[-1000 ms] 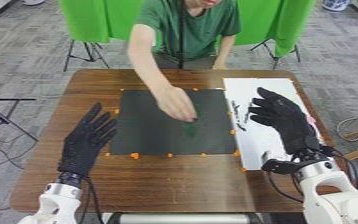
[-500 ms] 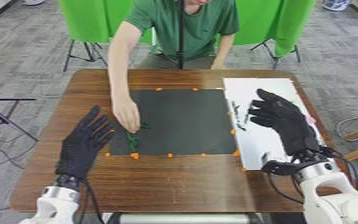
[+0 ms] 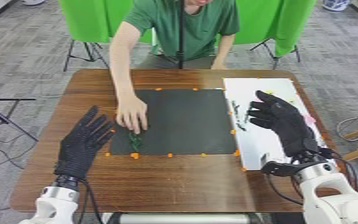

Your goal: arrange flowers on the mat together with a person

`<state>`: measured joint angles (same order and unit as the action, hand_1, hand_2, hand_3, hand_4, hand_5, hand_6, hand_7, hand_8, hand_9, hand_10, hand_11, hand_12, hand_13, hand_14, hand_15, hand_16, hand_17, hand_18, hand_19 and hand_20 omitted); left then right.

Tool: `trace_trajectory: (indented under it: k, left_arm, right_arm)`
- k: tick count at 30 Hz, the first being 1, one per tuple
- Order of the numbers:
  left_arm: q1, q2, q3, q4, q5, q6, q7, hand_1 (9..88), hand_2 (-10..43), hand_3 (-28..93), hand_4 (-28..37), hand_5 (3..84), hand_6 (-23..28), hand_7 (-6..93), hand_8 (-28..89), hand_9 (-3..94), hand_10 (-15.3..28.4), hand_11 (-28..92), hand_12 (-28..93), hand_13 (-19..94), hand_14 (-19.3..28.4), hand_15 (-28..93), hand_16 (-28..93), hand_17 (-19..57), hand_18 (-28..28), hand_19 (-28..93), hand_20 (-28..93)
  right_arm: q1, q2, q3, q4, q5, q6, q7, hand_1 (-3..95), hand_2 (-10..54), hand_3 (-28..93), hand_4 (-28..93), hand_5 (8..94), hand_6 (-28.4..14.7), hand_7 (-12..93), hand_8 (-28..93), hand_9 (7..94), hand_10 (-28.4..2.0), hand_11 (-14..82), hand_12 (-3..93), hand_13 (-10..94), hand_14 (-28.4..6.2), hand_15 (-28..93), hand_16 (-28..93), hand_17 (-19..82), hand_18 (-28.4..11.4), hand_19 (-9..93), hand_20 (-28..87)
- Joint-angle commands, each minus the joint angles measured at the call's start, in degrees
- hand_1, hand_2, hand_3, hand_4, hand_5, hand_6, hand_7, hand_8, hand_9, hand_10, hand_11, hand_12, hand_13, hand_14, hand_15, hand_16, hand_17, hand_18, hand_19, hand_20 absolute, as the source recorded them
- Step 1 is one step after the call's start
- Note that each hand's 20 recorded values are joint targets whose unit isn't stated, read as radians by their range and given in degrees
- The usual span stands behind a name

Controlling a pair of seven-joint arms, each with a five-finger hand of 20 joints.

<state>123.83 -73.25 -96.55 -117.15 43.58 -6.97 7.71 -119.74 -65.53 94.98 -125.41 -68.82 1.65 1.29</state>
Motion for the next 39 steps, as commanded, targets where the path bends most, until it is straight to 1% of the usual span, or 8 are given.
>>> trace_trajectory:
  k: [1,24,27,30,31,33,35,39]
  left_arm:
    - [0.38,-0.74,-0.27,0.14,0.24,0.02,-0.19,27.0,2.8,71,-25.3,28.2,1.5,14.3,-9,25.0,10.8,13,14,20,14.2,18,3,-12.0,21.8,43,8]
    - [0.50,0.57,-1.51,0.11,0.53,-0.31,-0.16,27.0,2.7,71,-25.2,28.2,1.5,14.2,-9,25.1,10.9,13,14,20,14.2,18,3,-12.1,21.8,43,8]
    - [0.59,0.71,-1.73,0.09,0.51,-0.22,-0.13,27.0,2.7,71,-25.3,28.2,1.5,14.2,-9,25.1,10.9,13,14,20,14.1,18,3,-12.1,21.8,43,8]
    - [0.91,0.77,-1.83,0.02,0.52,-0.13,0.02,27.0,2.7,71,-25.3,28.3,1.5,14.2,-9,25.1,11.0,13,14,20,14.1,18,3,-12.1,21.8,43,8]
    - [0.98,0.76,-1.89,0.01,0.50,-0.06,0.04,27.0,2.6,71,-25.3,28.2,1.5,14.2,-9,25.1,11.0,13,15,20,14.1,18,3,-12.1,21.7,43,8]
    - [1.22,0.76,-2.11,-0.09,0.45,0.14,0.00,27.0,2.7,71,-25.3,28.2,1.5,14.3,-9,25.1,11.0,13,14,20,14.1,18,3,-12.1,21.7,43,8]
    - [1.40,0.79,-2.16,-0.18,0.41,0.27,0.12,26.9,2.7,71,-25.3,28.3,1.5,14.2,-9,25.1,11.0,13,14,20,14.2,18,3,-12.1,21.8,43,8]
    - [1.80,0.68,-2.19,-0.38,0.48,0.30,0.27,26.9,2.6,71,-25.3,28.3,1.5,14.3,-9,25.2,11.0,13,14,20,14.2,18,3,-12.1,21.7,43,8]
  right_arm:
    - [0.31,-0.47,0.28,-0.78,-5.82,-0.28,1.81,19.6,2.5,82,-26,35.5,-4.8,18,-11,39.4,-14.2,14.1,19.2,34,-11.7,25,22,6,-22.0,48,24]
    - [-0.78,1.70,1.45,-1.19,-11.16,1.53,0.41,21.7,-2.6,80,-26,36.0,-4.8,21,-13,40.3,-14.0,16.3,18.7,35,-11.4,28,20,7,-21.9,51,25]
    - [-1.17,3.90,2.69,-2.02,-19.90,5.66,1.33,34.8,-8.9,57,-28,38.0,-6.4,22,-14,43.8,-13.3,19.5,18.0,39,-10.7,33,17,13,-21.3,57,25]
    - [-3.06,5.74,5.89,-3.27,-27.25,10.21,4.22,51.8,-7.8,12,-16,44.3,-6.2,25,-14,51.2,-12.6,29.0,19.8,48,-10.2,46,15,20,-19.5,67,29]
    - [-3.56,6.72,6.54,-3.58,-29.69,11.28,6.04,52.6,-8.0,11,-16,45.5,-5.9,26,-15,52.2,-12.2,31.1,20.4,49,-10.3,49,15,21,-19.2,69,30]
    - [-5.15,7.26,10.09,-4.65,-39.18,9.17,11.24,52.5,-9.0,20,-21,47.0,-5.7,29,-15,54.2,-12.3,35.0,21.0,51,-10.5,53,15,23,-18.9,71,32]
    - [-6.81,7.97,12.77,-5.79,-45.80,7.31,15.85,35.0,-9.5,66,-28,51.5,-5.2,35,-16,58.3,-13.3,41.8,23.5,55,-11.2,60,15,27,-18.0,77,33]
    - [-6.42,10.59,13.19,-7.28,-54.98,-0.02,28.47,32.4,-9.5,76,-28,57.5,-4.3,40,-15,63.8,-14.0,46.8,26.6,61,-11.9,65,17,32,-18.2,82,36]
